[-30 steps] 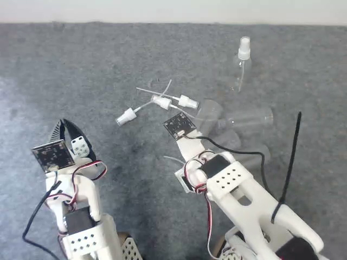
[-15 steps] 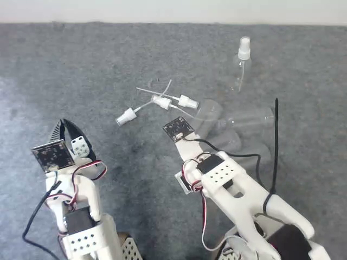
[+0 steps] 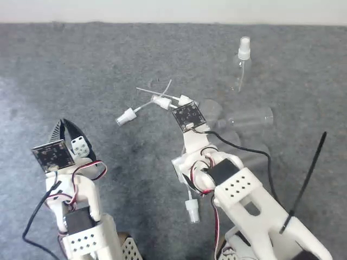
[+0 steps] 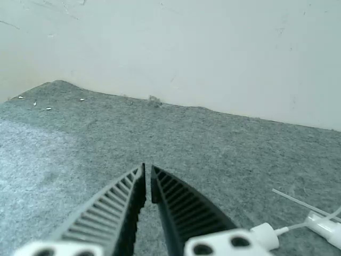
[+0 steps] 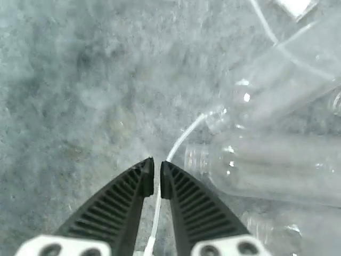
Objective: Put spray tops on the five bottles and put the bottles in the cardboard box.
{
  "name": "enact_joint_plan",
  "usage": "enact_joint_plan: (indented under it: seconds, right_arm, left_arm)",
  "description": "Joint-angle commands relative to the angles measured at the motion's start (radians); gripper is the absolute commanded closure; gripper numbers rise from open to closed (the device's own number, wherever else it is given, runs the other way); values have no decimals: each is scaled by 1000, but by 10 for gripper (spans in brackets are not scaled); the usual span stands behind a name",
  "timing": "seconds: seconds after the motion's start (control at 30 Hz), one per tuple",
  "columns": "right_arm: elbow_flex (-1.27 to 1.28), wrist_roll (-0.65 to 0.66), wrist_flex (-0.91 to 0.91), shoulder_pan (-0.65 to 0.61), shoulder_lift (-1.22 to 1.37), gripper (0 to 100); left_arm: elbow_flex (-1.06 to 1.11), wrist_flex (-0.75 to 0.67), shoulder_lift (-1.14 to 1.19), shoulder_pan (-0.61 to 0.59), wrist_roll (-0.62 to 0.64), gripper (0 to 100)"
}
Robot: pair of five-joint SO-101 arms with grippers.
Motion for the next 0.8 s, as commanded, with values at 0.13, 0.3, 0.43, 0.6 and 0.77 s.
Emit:
enact_joint_plan:
  seconds: [0.13, 0.3, 0.43, 0.6, 0.77]
  right_arm:
    - [-40, -6, 38, -8, -56, 956]
    - [-61, -12, 157, -61, -44, 827]
    - [-49, -12, 147, -94, -38, 880]
    - [-25, -12, 62, -101, 85, 898]
    - [-28, -12, 15, -99, 251, 896]
  left_arm:
    - [-12, 3, -15, -3, -9, 987]
    - [-12, 3, -15, -2, -9, 987]
    - [-12, 3, -15, -2, -31, 987]
    - [-12, 5, -15, -2, -34, 987]
    - [-12, 5, -14, -2, -34, 987]
